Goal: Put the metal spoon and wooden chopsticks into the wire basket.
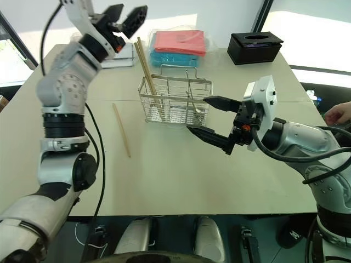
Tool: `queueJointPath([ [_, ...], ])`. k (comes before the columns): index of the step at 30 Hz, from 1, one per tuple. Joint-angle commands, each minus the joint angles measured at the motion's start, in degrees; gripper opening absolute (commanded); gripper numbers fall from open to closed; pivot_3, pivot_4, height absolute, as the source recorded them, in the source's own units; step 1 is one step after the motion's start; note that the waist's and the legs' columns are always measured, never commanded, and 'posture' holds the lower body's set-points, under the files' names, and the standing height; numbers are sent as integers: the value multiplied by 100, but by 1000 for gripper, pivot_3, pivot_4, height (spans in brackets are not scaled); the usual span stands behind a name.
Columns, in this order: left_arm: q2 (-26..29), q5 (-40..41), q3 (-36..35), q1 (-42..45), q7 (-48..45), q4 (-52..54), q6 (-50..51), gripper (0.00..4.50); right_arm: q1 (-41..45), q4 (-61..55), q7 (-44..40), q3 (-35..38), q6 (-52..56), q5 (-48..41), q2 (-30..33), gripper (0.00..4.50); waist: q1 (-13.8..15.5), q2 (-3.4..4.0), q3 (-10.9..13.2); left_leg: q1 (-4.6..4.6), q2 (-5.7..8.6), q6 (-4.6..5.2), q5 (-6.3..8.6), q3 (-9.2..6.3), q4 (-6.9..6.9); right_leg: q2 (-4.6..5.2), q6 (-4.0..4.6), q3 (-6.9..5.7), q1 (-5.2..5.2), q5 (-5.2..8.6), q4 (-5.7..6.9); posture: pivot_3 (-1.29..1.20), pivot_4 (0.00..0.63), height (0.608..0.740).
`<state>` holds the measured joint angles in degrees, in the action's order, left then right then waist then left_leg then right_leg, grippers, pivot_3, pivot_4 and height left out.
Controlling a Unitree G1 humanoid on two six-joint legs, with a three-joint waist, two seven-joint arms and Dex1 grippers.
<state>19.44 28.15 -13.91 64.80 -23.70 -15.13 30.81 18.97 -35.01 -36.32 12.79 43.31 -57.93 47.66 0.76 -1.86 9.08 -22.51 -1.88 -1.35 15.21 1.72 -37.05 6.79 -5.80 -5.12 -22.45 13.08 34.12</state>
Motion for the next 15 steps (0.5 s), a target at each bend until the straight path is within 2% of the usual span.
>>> queueJointPath([
  [1, 607, 403, -603, 895, 242, 447, 306, 4447, 205, 31, -160, -16, -123, 47, -11, 4500, -11, -2, 7, -1, 0, 0, 0, -1, -1, 0, 0, 0, -2, 0, 0, 0, 150, 703],
  [7, 1391, 485, -1251, 1546, 962, -82, 594, 4447, 306, 124, -264, -62, -118, 115, -33, 4500, 8, 13, -1, 11, 1, 3, 2, -1, 4, 0, -3, -1, 12, 2, -1, 0, 150, 703],
  [10, 1731, 120, -1210, 1369, 1351, -207, 552, 4447, 353, 151, -304, -98, -94, 139, -50, 4500, 5, 10, -1, 12, 0, 2, 1, -2, 2, 0, -3, -1, 11, 2, 1, 0, 150, 703],
  [15, 1912, -361, -1249, 950, 2299, -740, 1050, 4447, 322, 84, -273, -102, -58, 110, -99, 4500, 9, 8, -2, 13, 1, 0, 0, -3, 1, 0, -3, -1, 14, 2, 4, 0, 150, 703],
])
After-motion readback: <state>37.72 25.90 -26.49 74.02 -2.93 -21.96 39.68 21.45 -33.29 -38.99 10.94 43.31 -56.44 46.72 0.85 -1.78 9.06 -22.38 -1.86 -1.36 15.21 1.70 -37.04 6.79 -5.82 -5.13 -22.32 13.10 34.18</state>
